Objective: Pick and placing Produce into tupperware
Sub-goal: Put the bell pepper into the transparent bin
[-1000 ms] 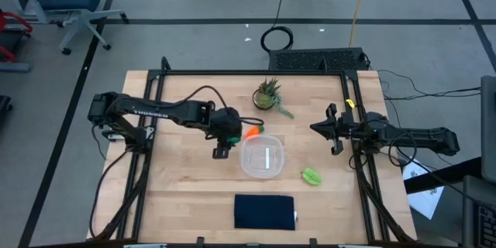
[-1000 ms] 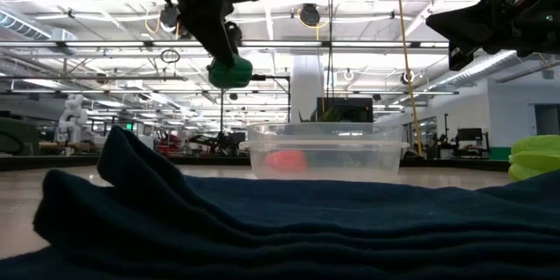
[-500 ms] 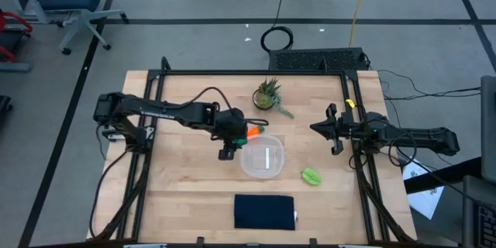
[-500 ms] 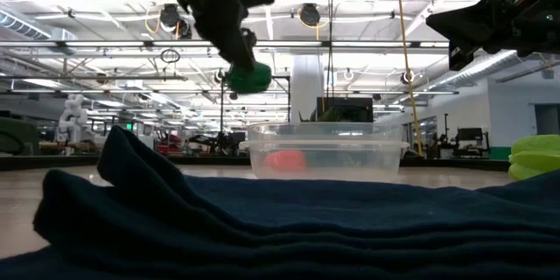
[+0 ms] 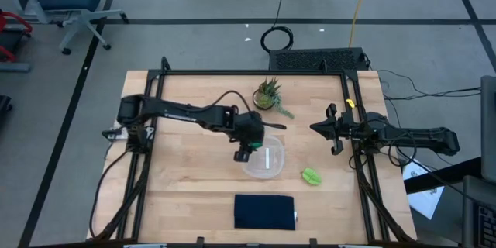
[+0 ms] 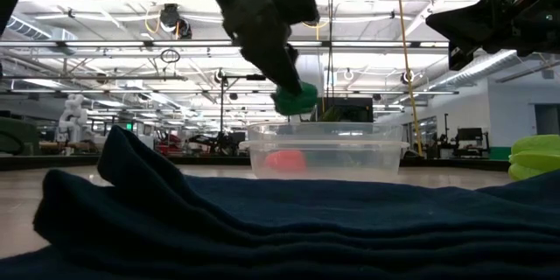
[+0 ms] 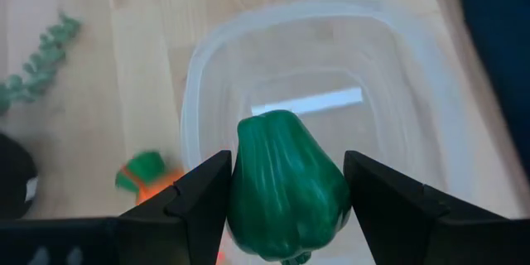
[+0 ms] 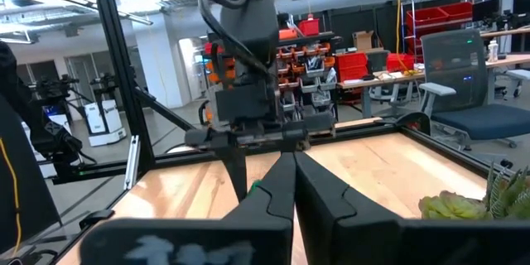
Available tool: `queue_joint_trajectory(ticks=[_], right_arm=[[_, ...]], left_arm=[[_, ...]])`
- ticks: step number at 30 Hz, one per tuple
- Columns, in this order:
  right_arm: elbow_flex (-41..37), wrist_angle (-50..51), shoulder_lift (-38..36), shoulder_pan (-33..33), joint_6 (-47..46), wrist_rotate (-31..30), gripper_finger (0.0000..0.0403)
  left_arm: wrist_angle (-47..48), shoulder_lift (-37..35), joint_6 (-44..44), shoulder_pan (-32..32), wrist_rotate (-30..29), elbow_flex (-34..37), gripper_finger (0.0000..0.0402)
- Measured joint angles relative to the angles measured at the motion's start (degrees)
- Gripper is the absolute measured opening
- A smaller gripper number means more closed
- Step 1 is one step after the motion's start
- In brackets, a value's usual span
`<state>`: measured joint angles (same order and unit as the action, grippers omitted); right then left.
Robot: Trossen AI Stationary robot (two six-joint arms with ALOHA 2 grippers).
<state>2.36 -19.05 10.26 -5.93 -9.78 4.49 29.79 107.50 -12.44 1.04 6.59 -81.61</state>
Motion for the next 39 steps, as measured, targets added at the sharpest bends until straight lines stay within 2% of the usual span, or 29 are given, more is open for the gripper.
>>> queue_joint_trajectory(ticks=[7,21,29,39], right_arm=[[-0.01,0.02,0.0,0.0,0.0,0.0,0.0],[-0.01,0.02,0.0,0.0,0.0,0.0,0.0],[-0.01,0.04,0.0,0.0,0.0,0.0,0.0],[0.0,0.04,0.0,-0.02,-0.01,0.0,0.0]], left_arm=[[-1.29,3.64,-0.72,-0.37,-0.02,-1.06,0.023],[-3.96,4.7,-0.53,-2.66,-0.17,-1.04,0.023],[-6.59,4.7,3.3,-3.85,-5.22,1.51,0.023],[-6.49,4.7,6.02,-3.83,-6.46,2.02,0.023]])
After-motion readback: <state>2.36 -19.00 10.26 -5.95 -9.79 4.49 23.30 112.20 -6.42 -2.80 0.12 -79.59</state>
